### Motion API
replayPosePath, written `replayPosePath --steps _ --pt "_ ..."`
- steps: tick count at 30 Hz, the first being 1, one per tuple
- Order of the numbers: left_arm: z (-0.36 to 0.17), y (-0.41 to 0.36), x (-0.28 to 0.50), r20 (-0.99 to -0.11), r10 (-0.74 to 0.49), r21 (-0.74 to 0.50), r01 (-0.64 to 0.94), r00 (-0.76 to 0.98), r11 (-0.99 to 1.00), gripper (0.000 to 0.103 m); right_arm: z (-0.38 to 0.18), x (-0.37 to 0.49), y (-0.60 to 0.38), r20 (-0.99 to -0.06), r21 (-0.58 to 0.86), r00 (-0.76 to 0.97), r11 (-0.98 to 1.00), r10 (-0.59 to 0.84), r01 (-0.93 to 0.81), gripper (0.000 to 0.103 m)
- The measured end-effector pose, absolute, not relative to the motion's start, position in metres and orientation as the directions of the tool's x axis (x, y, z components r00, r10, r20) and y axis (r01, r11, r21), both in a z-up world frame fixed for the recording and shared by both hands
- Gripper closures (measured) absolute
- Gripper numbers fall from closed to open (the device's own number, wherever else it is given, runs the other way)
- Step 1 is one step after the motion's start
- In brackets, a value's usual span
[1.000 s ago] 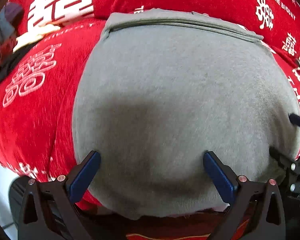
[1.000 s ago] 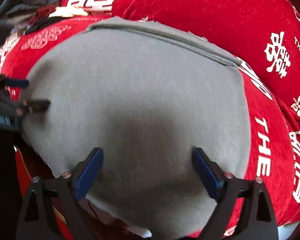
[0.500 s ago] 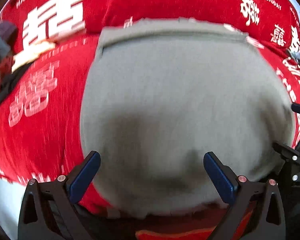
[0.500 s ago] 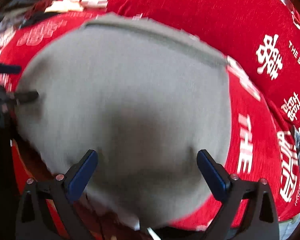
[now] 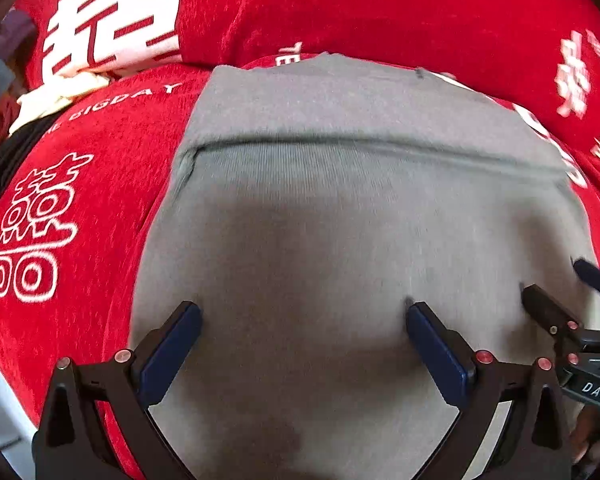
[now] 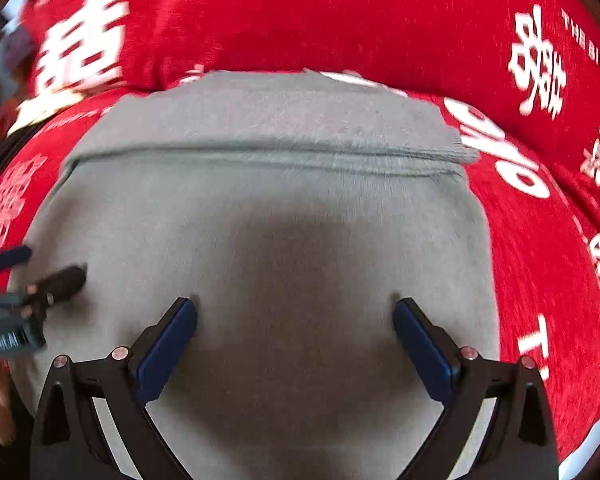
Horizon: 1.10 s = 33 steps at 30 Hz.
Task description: Fold small clothes
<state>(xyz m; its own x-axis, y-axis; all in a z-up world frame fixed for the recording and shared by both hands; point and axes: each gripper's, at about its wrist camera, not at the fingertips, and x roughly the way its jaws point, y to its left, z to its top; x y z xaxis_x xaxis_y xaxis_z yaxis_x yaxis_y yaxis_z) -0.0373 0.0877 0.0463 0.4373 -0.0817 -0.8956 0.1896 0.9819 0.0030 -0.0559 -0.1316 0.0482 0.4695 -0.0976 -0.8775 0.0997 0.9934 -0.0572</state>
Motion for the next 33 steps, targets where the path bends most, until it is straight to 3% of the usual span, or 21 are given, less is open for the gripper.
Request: replayPosePath --steps 8,15,20,22,23,25,26,27,28,29,32,33 --pt "0.04 0.121 -0.13 -0.876 -0.108 -0.007 0.213 0.47 0.977 0.0 0.045 -0.172 -0.113 -0.838 -0.128 0.535 0.992 -0.106 -0.005 0.001" --pt "0.027 0.15 -0.155 -0.947 -0.11 -0.055 0.185 0.301 0.981 0.0 0.029 -0.212 -0.106 -0.913 -0.237 0.358 0.969 -0.197 -0.07 0.0" --pt "0.005 0.187 -0.16 -0.983 -0.086 -0.08 0.042 0.165 0.996 0.0 0.026 -0.225 -0.128 -0.961 -0.084 0.259 0.995 -0.097 0.06 0.0" --pt "-0.009 0.193 -0.156 -0.983 -0.165 -0.164 0.022 0.08 0.986 0.0 0.016 -0.223 -0.131 -0.975 -0.059 0.209 0.996 -0.072 0.069 0.003" --pt "-0.014 0.192 -0.154 -0.979 -0.197 -0.196 0.024 0.05 0.98 0.0 0.013 -0.221 -0.129 -0.978 -0.053 0.197 0.997 -0.065 0.062 0.012" --pt "-0.017 0.187 -0.151 -0.974 -0.224 -0.223 0.05 0.024 0.974 0.0 0.012 -0.217 -0.123 -0.978 -0.068 0.195 0.996 -0.078 0.057 0.016" --pt "-0.016 0.183 -0.152 -0.973 -0.231 -0.229 0.071 0.023 0.971 0.008 0.014 -0.217 -0.12 -0.975 -0.078 0.203 0.996 -0.087 0.052 0.027" --pt "-0.015 0.18 -0.153 -0.971 -0.24 -0.238 0.091 0.017 0.967 0.016 0.016 -0.22 -0.117 -0.972 -0.1 0.211 0.994 -0.109 0.053 0.047" --pt "-0.015 0.178 -0.155 -0.967 -0.254 -0.253 0.103 0.0 0.962 0.034 0.02 -0.223 -0.117 -0.967 -0.116 0.22 0.991 -0.126 0.061 0.058" --pt "-0.015 0.176 -0.157 -0.966 -0.256 -0.256 0.108 -0.018 0.96 0.052 0.024 -0.225 -0.119 -0.969 -0.077 0.23 0.995 -0.089 0.06 0.091" --pt "-0.012 0.178 -0.164 -0.968 -0.25 -0.252 0.105 -0.032 0.962 0.09 0.036 -0.231 -0.126 -0.967 0.008 0.256 0.998 -0.008 0.061 0.092" --pt "-0.007 0.181 -0.166 -0.965 -0.26 -0.261 0.102 -0.024 0.96 0.09 0.043 -0.233 -0.127 -0.962 0.029 0.274 0.998 0.013 0.055 0.092"
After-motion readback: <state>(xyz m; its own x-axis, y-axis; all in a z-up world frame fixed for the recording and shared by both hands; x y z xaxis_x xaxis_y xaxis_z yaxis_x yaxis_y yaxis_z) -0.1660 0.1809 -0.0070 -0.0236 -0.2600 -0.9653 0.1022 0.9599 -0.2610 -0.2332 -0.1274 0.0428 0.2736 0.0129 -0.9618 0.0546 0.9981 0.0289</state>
